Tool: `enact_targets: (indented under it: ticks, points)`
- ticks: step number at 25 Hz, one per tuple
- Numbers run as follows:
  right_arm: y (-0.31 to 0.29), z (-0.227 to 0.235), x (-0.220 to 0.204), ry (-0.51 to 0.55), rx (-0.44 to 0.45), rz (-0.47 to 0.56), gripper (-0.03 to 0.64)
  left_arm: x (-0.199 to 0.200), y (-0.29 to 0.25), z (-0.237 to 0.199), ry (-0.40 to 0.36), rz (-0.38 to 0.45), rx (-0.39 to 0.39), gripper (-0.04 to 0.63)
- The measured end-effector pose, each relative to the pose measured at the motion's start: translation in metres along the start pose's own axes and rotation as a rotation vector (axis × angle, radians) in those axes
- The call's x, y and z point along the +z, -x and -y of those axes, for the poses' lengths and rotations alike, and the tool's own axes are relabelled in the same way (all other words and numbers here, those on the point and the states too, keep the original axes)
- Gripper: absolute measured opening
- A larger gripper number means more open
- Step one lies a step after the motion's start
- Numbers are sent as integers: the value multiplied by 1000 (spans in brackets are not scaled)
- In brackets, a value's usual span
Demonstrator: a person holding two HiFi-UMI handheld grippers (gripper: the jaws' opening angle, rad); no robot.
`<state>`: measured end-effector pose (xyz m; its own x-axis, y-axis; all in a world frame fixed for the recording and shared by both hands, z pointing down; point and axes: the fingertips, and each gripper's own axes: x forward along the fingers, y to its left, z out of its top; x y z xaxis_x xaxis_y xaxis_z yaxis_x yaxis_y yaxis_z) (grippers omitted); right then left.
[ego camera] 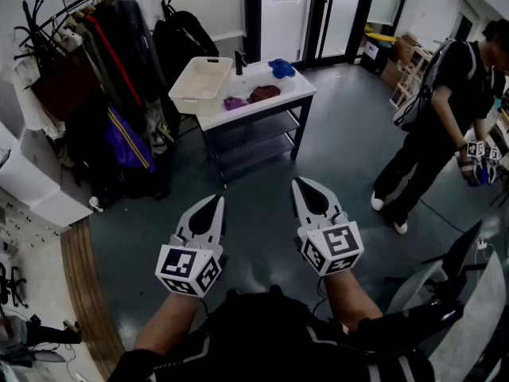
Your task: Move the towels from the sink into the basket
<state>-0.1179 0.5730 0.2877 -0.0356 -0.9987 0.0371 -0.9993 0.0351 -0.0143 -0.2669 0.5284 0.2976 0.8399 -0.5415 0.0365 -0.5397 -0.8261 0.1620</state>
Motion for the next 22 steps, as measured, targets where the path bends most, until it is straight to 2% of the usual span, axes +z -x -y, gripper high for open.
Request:
enact_targets:
  ticks: [13,22]
  points:
    - [-12,-7,3,4,-10,12,3,-3,11,-16,2,2,10,3]
    - [-17,-18,-2,-43,15,6,3,-2,15,-23,10,12,1,3]
